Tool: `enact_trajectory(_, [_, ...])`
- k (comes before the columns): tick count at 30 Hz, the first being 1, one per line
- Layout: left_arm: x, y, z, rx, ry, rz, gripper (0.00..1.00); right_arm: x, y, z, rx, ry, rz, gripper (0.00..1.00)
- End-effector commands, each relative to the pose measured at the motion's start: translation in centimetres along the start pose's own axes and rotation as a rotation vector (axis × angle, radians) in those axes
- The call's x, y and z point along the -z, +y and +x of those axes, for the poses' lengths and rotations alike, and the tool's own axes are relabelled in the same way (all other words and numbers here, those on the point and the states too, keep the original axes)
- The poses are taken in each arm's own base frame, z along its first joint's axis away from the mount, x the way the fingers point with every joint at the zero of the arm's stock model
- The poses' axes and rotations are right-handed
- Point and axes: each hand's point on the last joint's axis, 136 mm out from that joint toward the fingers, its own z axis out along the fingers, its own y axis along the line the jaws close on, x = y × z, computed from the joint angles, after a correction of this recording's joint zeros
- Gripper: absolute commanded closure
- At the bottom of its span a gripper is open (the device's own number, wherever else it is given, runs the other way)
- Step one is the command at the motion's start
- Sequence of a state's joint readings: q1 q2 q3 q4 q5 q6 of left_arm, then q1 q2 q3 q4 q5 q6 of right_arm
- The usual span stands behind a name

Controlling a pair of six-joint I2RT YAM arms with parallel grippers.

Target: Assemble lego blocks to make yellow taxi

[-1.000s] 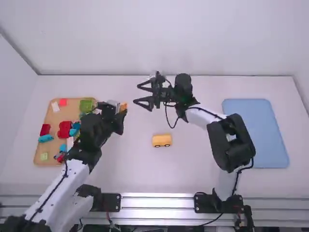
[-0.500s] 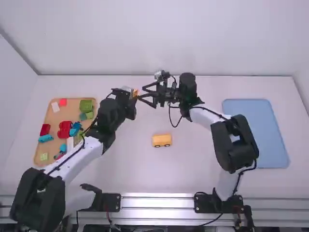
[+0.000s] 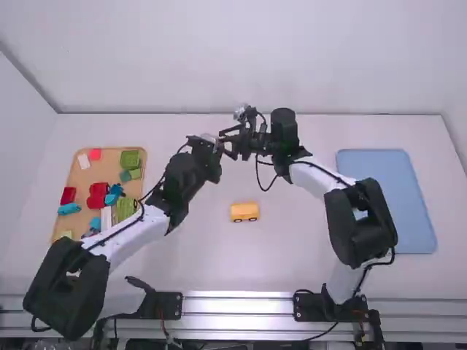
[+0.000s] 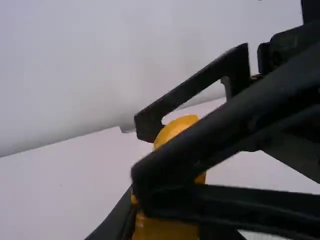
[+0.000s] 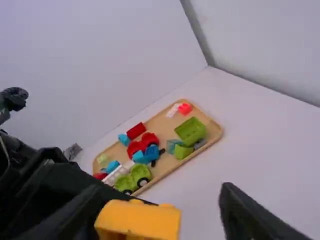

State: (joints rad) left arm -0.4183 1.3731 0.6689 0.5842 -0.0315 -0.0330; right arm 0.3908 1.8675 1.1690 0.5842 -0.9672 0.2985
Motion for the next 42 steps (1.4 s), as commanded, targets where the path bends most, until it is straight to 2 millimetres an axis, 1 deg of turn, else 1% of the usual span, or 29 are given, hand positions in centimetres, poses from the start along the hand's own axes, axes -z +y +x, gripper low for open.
enact_trajectory(1, [-0.1,0.2,-1.5,0.005,-0.037,-0.014,0.98,-0.1,1.5,-1.0,0.043,-0.012,-0.020,0.47])
enact_trajectory(2, [-0.1,0.3,-1.5,0.006,-0.037,-0.014,0.98,-0.1,1.5,-1.0,0.044,-0.011,-0.022,0.48])
enact_trajectory(3, [-0.1,0.1,-1.6,0.005,-0.042,-0.011,0.98,-0.2,1.6,-1.0,0.050,-0.010,-0.023,0.53])
enact_trajectory(5, [-0.1,0.0,-1.7,0.005,-0.045,-0.008,0.98,-0.2,1.6,-1.0,0.049,-0.010,-0.023,0.57])
enact_trajectory(7, [-0.2,-0.1,-1.7,0.004,-0.050,-0.005,0.93,-0.5,2.0,-0.7,0.045,-0.001,-0.032,0.69])
enact_trajectory(8, [-0.3,-0.1,-1.7,0.005,-0.050,-0.005,0.90,-0.6,2.0,-0.6,0.046,0.000,-0.034,0.72])
enact_trajectory(9, [-0.3,-0.1,-1.7,0.005,-0.050,-0.005,0.90,-0.6,2.0,-0.6,0.046,0.000,-0.034,0.72])
enact_trajectory(10, [-0.4,-0.1,-1.6,0.005,-0.052,-0.005,0.75,-0.6,2.0,-0.6,0.057,0.001,-0.033,0.79])
enact_trajectory(11, [-0.4,-0.1,-1.7,0.005,-0.056,-0.005,0.71,-0.6,2.0,-0.6,0.058,0.001,-0.033,0.81])
enact_trajectory(12, [-0.5,-0.1,-1.7,0.006,-0.059,-0.005,0.56,-0.5,1.9,-0.7,0.059,-0.002,-0.031,0.84])
enact_trajectory(13, [-0.5,-0.1,-1.8,0.007,-0.061,-0.004,0.54,-0.4,1.8,-0.7,0.060,-0.003,-0.030,0.84])
enact_trajectory(14, [-0.5,-0.1,-2.1,0.020,-0.073,-0.004,0.38,-0.2,1.6,-0.9,0.059,-0.006,-0.024,0.85])
enact_trajectory(15, [-0.4,0.2,-2.3,0.043,-0.081,-0.008,0.01,0.2,1.7,-1.1,0.070,-0.008,-0.032,0.84])
enact_trajectory(17, [-0.4,0.5,-2.0,0.090,-0.070,-0.014,0.01,1.0,2.1,-1.4,0.107,-0.007,-0.067,0.84])
enact_trajectory(19, [0.0,0.2,-1.9,0.128,-0.052,0.004,0.01,2.7,2.6,-2.0,0.156,-0.007,-0.112,0.84])
enact_trajectory(21, [0.8,-1.7,-2.4,0.088,-0.046,0.115,0.01,4.3,3.1,-2.5,0.212,-0.007,-0.144,0.85])
enact_trajectory(22, [1.6,-3.2,-3.1,0.057,-0.049,0.218,0.01,5.2,3.4,-2.8,0.237,-0.006,-0.154,0.85])
enact_trajectory(23, [2.2,-4.0,-3.7,0.043,-0.049,0.295,0.01,5.9,3.8,-2.9,0.264,-0.004,-0.162,0.87])
enact_trajectory(24, [2.3,-4.1,-3.8,0.044,-0.048,0.306,0.01,6.1,3.9,-2.9,0.275,-0.002,-0.168,0.87])
enact_trajectory(27, [4.4,-5.9,-5.3,0.017,-0.003,0.580,0.01,8.0,5.0,-2.8,0.357,0.019,-0.162,0.88])
enact_trajectory(29, [5.6,-6.8,-5.4,-0.027,0.002,0.684,0.01,8.4,5.4,-2.6,0.376,0.027,-0.158,0.88])
enact_trajectory(30, [6.8,-7.9,-5.6,-0.056,0.004,0.789,0.01,8.7,5.8,-2.1,0.395,0.041,-0.159,0.89])
enact_trajectory(31, [7.4,-8.6,-5.6,-0.083,0.000,0.853,0.01,8.8,6.3,-1.6,0.405,0.055,-0.171,0.89])
enact_trajectory(33, [7.5,-9.1,-5.3,-0.090,0.002,0.899,0.01,8.8,7.1,-1.0,0.421,0.065,-0.202,0.90])
enact_trajectory(35, [7.7,-9.8,-4.5,-0.107,0.004,0.965,0.01,8.5,8.8,0.1,0.456,0.071,-0.281,0.91])
enact_trajectory(36, [8.0,-10.1,-4.0,-0.121,0.001,1.003,0.01,8.3,9.2,0.5,0.463,0.075,-0.295,0.91])
enact_trajectory(39, [8.8,-10.8,-3.0,-0.145,-0.006,1.093,0.01,8.3,9.2,0.5,0.467,0.076,-0.296,0.90])
enact_trajectory(41, [8.7,-10.9,-2.5,-0.144,0.001,1.106,0.01,8.3,9.4,0.4,0.472,0.070,-0.306,0.91])
enact_trajectory(42, [8.5,-10.7,-2.3,-0.147,0.006,1.097,0.06,8.4,9.6,0.4,0.476,0.064,-0.321,0.91])
